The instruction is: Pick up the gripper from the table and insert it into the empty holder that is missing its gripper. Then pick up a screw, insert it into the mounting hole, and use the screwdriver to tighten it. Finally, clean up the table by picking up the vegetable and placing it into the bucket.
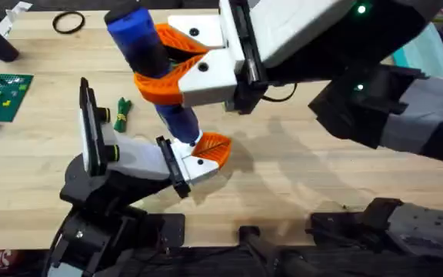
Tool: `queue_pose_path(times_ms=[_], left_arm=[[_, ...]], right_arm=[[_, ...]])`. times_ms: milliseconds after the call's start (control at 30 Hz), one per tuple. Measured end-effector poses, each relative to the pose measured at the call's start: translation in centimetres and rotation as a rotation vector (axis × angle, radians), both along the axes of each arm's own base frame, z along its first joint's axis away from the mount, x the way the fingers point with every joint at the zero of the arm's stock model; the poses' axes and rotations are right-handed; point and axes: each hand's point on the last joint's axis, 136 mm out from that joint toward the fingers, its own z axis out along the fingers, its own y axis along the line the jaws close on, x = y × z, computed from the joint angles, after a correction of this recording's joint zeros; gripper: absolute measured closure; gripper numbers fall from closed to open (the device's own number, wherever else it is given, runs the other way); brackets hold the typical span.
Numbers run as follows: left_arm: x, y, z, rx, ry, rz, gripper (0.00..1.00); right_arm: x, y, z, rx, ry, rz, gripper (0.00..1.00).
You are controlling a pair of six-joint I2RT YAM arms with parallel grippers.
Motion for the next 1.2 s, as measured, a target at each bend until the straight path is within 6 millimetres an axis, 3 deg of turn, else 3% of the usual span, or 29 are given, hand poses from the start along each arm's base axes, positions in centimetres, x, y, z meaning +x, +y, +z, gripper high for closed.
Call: queue_pose_path(times_ms=[700, 967, 1200], left_arm=[[0.0, 0.0, 0.0, 0.0, 0.001, 0.0, 0.981], [0.2, 0.1, 0.0, 0.001, -0.001, 0.011, 0.981], [0.2, 0.1, 0.0, 0.001, 0.0, 0.011, 0.981]], right_arm=[[0.2, 0.1, -0.3, -0.011, 0.014, -0.007, 0.975], [-0.4, -0.8, 3.1, 0.129, -0.128, -0.013, 0.975], [1.3, -1.9, 5.5, 0.164, -0.152, -0.06, 0.975]])
